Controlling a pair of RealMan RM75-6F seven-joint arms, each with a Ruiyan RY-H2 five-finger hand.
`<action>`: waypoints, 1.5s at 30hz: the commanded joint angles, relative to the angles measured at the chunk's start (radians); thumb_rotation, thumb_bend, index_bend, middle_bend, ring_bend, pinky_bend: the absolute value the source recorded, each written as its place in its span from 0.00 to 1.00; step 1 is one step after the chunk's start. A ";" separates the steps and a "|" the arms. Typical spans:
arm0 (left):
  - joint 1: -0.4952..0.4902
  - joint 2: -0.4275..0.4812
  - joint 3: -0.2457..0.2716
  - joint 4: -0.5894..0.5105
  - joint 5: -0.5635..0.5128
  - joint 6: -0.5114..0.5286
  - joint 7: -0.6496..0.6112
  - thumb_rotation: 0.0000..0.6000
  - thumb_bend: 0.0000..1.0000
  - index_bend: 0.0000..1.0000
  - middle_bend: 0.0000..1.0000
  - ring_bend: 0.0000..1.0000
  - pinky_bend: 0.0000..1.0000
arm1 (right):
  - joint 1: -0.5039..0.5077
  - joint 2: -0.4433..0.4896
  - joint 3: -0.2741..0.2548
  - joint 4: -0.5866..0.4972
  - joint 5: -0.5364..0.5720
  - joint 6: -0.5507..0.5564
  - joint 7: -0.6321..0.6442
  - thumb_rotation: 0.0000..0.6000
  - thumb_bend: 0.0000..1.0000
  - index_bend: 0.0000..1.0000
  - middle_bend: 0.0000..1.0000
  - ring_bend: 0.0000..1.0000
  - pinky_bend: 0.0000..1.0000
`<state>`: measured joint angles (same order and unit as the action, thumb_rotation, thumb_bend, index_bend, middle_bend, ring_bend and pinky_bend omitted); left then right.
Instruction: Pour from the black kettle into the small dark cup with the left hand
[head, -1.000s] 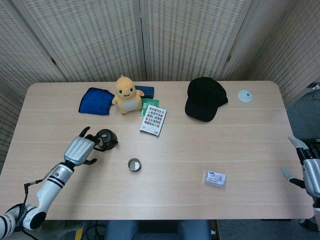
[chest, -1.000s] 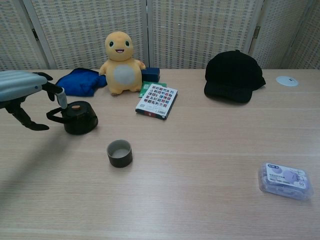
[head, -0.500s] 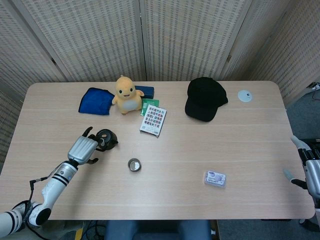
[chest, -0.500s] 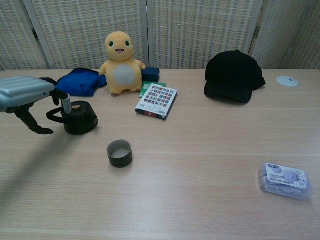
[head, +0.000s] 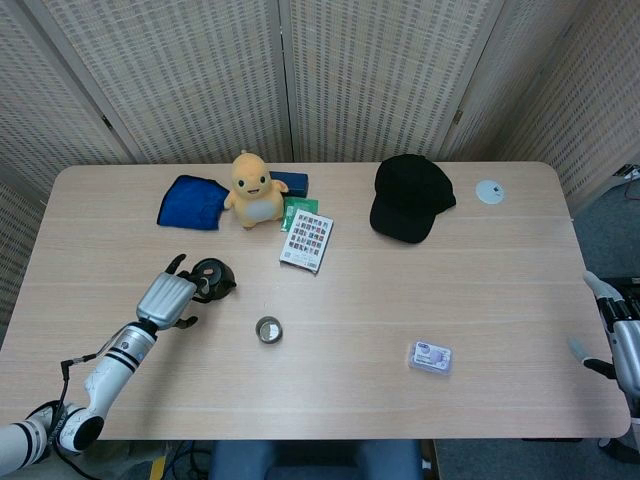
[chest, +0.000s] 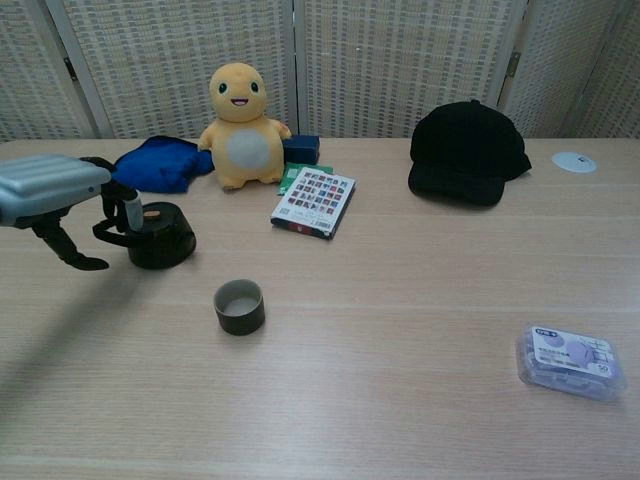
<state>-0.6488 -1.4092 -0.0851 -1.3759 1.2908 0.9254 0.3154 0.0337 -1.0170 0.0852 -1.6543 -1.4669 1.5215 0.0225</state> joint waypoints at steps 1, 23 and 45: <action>-0.001 -0.003 0.002 0.003 -0.001 0.000 -0.001 1.00 0.22 0.39 0.41 0.35 0.00 | -0.001 0.000 0.000 0.000 0.000 0.000 0.000 1.00 0.20 0.11 0.20 0.14 0.18; -0.010 -0.027 0.018 0.019 0.005 -0.001 0.004 1.00 0.22 0.41 0.41 0.35 0.00 | -0.009 0.000 0.000 0.006 0.004 0.005 0.011 1.00 0.20 0.10 0.20 0.14 0.18; -0.012 -0.029 0.032 0.001 -0.032 -0.015 0.057 1.00 0.22 0.44 0.43 0.36 0.00 | -0.015 -0.002 -0.001 0.017 0.009 0.001 0.027 1.00 0.20 0.10 0.20 0.14 0.18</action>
<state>-0.6601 -1.4382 -0.0536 -1.3751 1.2589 0.9109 0.3719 0.0182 -1.0187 0.0845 -1.6369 -1.4579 1.5228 0.0496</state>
